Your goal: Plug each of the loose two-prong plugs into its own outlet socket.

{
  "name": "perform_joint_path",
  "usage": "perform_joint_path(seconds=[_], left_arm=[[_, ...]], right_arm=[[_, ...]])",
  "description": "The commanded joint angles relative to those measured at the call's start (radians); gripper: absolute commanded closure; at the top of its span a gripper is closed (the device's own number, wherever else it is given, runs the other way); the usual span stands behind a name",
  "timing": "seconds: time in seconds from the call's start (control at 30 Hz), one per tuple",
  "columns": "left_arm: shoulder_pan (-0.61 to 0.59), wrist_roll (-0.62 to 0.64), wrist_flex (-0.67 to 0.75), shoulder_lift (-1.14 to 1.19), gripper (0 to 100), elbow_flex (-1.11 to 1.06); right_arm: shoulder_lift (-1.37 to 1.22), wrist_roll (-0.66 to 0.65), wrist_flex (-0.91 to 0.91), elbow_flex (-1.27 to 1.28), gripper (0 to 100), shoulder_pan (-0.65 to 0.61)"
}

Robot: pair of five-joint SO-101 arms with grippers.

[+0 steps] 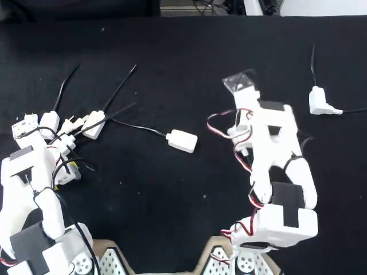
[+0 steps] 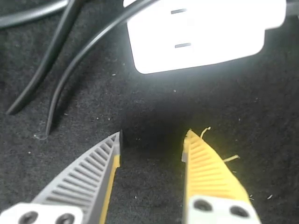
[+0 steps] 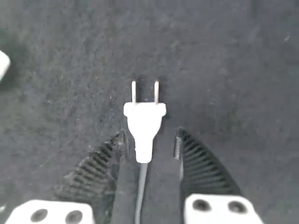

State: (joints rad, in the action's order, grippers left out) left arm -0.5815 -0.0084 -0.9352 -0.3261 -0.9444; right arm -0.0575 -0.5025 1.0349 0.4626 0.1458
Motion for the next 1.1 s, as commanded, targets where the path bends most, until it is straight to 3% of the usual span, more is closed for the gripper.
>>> perform_joint_path(seconds=[0.0,0.3,0.93,1.07], left_arm=[[0.015,0.009,0.009,-0.023,78,-0.001],[0.015,0.009,0.009,-0.023,78,-0.001],[0.015,0.009,0.011,-0.029,78,0.004],[0.015,0.009,0.011,-0.029,78,0.002]], right_arm=[[0.035,0.012,-0.005,-0.077,85.0,0.060],[-0.093,0.011,-0.098,-0.028,85.0,0.040],[-0.074,0.020,-0.037,0.015,85.2,-0.094],[-0.064,0.020,-0.037,0.004,94.0,-0.097]])
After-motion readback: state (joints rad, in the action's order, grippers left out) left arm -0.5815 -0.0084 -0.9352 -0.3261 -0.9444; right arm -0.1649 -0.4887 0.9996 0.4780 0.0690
